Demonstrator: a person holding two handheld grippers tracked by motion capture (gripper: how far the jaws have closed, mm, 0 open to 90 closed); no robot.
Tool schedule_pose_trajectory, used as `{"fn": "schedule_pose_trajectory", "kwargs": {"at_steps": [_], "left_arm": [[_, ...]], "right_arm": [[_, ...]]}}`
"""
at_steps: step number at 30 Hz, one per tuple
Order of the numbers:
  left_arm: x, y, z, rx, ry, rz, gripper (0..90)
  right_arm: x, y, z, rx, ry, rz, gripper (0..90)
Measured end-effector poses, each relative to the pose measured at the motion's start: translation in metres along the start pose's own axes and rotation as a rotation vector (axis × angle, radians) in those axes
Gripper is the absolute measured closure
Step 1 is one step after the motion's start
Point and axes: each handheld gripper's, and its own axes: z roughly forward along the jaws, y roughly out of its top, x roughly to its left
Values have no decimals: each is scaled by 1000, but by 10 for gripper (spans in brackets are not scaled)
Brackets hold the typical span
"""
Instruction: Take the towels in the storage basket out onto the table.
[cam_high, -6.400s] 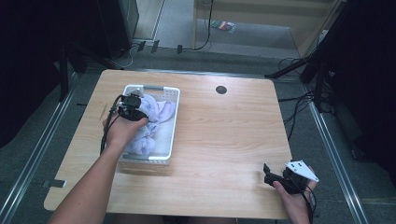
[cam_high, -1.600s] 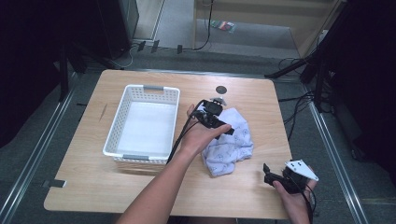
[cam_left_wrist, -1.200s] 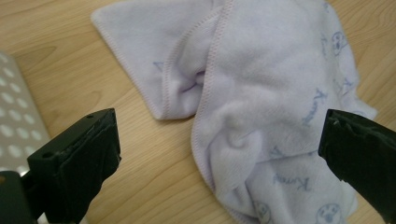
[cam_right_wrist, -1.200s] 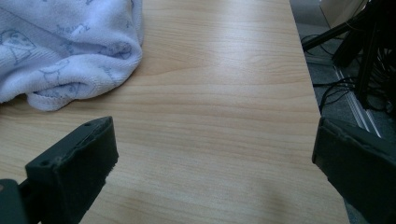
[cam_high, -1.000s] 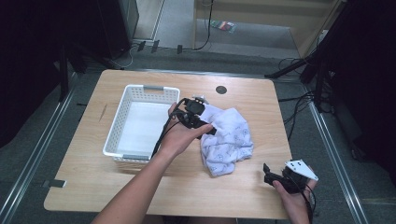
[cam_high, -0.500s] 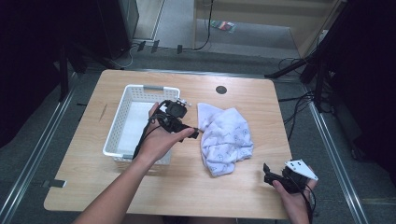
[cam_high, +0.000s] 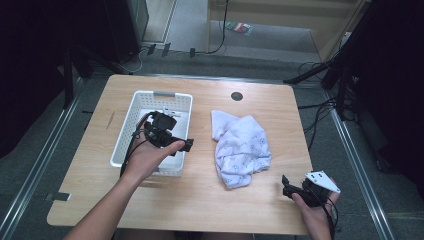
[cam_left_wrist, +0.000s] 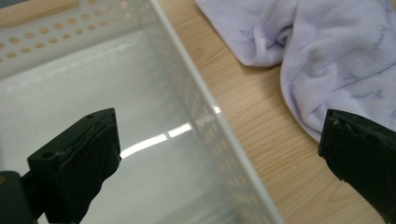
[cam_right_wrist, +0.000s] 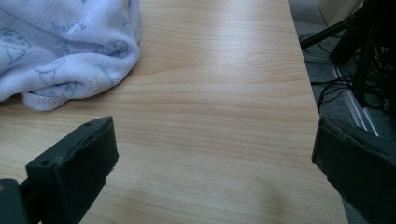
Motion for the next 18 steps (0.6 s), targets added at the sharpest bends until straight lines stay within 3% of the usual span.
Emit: {"fn": "schedule_pose_trajectory", "kwargs": {"at_steps": [7, 11, 18], "left_arm": [[16, -18, -7, -16, 28, -1, 0], [32, -32, -17, -44, 9, -34, 0], [52, -55, -33, -107, 40, -56, 0]], "right_arm": [[0, 0, 0, 1, -3, 2, 1], [0, 0, 0, 2, -5, 2, 1], [0, 0, 0, 3, -9, 4, 1]]}}
